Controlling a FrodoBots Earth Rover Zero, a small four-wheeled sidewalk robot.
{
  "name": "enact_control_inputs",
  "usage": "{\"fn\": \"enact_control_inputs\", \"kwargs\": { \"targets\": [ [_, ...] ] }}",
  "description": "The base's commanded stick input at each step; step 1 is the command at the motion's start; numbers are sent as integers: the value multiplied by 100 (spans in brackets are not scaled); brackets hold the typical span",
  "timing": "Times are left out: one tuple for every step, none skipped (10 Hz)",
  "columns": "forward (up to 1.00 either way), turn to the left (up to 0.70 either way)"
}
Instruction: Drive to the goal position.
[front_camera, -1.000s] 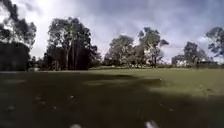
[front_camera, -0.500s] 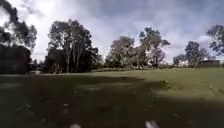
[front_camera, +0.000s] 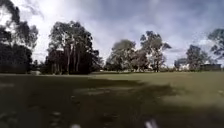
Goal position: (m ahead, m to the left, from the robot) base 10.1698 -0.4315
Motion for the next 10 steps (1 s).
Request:
{"fn": "enact_control_inputs", "kwargs": {
  "targets": [
    [70,2],
    [70,1],
    [70,0],
    [70,0],
    [70,0],
    [70,0],
    [70,0],
    [70,0],
    [70,0],
    [70,0]
  ]
}}
